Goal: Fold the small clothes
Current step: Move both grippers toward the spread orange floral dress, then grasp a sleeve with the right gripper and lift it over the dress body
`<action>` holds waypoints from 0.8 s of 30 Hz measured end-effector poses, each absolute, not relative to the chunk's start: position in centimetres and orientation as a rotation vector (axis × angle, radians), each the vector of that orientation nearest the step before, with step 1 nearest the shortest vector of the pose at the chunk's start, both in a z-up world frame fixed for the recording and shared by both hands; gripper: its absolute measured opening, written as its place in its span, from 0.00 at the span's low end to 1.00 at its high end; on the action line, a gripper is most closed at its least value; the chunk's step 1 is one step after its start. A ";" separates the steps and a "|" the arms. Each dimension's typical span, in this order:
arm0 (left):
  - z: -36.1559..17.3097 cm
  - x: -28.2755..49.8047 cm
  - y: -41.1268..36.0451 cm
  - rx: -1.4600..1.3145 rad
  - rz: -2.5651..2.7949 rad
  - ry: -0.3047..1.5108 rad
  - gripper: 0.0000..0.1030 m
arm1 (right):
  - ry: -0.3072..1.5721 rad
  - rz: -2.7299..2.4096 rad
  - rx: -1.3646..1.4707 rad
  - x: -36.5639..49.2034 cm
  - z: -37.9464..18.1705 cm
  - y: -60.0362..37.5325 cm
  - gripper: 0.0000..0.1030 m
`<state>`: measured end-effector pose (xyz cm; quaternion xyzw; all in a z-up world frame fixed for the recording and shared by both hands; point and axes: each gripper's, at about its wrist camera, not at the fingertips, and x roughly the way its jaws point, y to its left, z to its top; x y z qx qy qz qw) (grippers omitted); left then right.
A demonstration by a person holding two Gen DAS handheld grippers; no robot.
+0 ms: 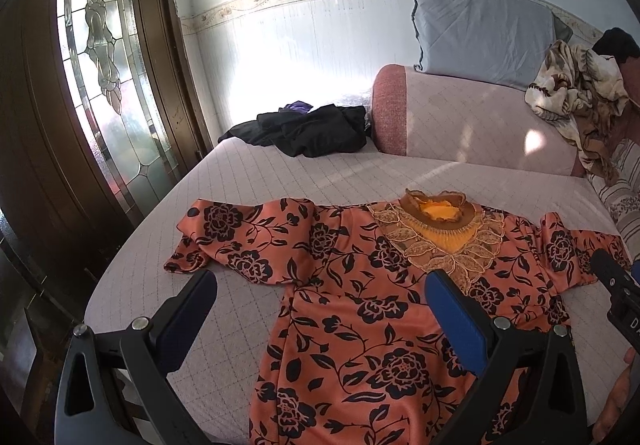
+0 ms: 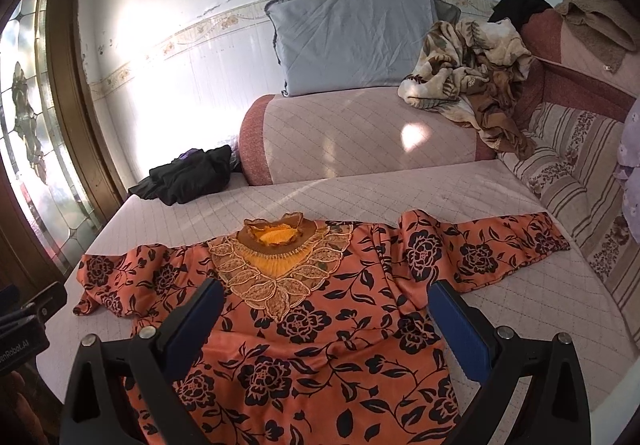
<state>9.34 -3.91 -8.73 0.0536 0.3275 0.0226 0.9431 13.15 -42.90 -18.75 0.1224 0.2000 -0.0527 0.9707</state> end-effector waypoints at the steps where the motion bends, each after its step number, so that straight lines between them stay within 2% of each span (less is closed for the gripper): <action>1: -9.0 9.7 -4.2 0.112 0.043 0.673 1.00 | 0.407 -0.112 0.251 13.6 -18.8 -43.3 1.00; 24: -15.1 17.3 -8.0 0.112 -0.012 0.757 1.00 | 0.550 -0.178 0.323 20.0 -24.4 -49.0 1.00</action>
